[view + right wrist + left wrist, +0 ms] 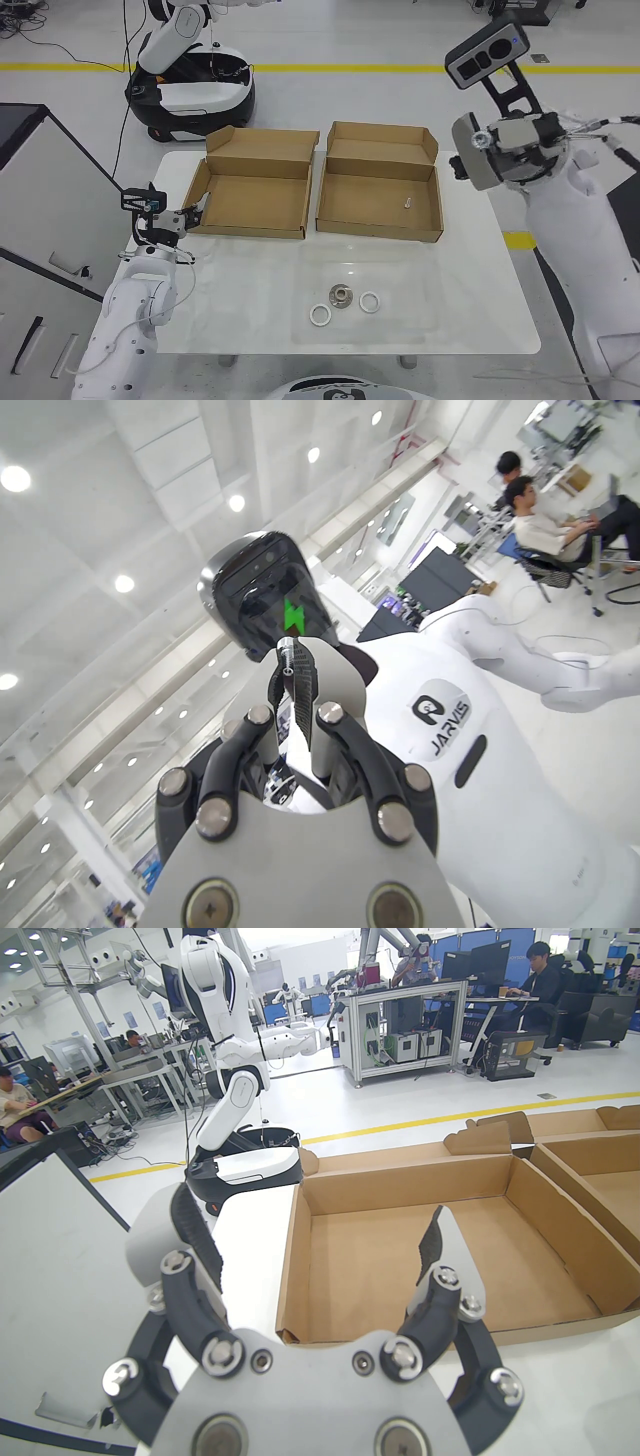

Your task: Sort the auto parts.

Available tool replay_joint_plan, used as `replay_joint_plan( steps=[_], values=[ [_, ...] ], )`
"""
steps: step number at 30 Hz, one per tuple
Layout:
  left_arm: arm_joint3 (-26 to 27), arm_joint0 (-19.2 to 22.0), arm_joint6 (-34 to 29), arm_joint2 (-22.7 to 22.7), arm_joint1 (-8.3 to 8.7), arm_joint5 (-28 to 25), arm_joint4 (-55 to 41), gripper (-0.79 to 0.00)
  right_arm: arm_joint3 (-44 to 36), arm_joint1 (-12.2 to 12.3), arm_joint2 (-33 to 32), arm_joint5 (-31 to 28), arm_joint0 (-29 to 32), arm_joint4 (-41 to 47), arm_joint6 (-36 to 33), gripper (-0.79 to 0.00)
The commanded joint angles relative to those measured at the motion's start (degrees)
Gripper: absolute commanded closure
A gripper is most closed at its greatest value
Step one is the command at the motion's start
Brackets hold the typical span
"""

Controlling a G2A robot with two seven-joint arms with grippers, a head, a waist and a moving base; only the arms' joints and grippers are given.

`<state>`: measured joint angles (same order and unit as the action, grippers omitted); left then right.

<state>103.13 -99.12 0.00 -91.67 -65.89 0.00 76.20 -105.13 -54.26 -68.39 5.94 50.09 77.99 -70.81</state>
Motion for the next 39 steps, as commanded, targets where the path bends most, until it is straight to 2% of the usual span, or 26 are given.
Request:
replay_joint_plan(
  steps=[1, 8, 12, 18, 22, 26, 32, 39],
  values=[
    [0.0, 0.0, 0.0, 0.0, 0.00, 0.0, 0.0, -0.785, 0.4, 0.5, -1.9, 4.0, 0.2, -4.0, 0.5, 0.000],
    [0.0, 0.0, 0.0, 0.0, 0.00, 0.0, 0.0, -0.785, 2.3, 3.3, -6.8, 21.9, -0.8, -25.9, 0.6, 0.000],
    [0.0, 0.0, 0.0, 0.0, 0.00, 0.0, 0.0, -0.785, 2.6, 4.7, -7.9, 26.7, -1.3, -36.0, -0.8, 0.000],
    [0.0, 0.0, 0.0, 0.0, 0.00, 0.0, 0.0, -0.785, 6.3, 7.2, -5.1, 26.8, -5.3, -43.2, -0.8, 0.000],
    [0.0, 0.0, 0.0, 0.0, 0.00, 0.0, 0.0, -0.785, 10.7, 8.5, 0.4, 25.3, -12.9, -46.7, -2.3, 0.000],
    [0.0, 0.0, 0.0, 0.0, 0.00, 0.0, 0.0, -0.785, 16.4, 8.9, 8.9, 22.7, -22.3, -49.6, -4.8, 0.000],
    [0.0, 0.0, 0.0, 0.0, 0.00, 0.0, 0.0, -0.785, 24.2, 7.0, 23.7, 18.9, -36.3, -56.2, -8.6, 0.000],
    [0.0, 0.0, 0.0, 0.0, 0.00, 0.0, 0.0, -0.785, 32.4, 2.4, 38.4, 15.4, -47.8, -61.4, -12.2, 0.000]
  ],
)
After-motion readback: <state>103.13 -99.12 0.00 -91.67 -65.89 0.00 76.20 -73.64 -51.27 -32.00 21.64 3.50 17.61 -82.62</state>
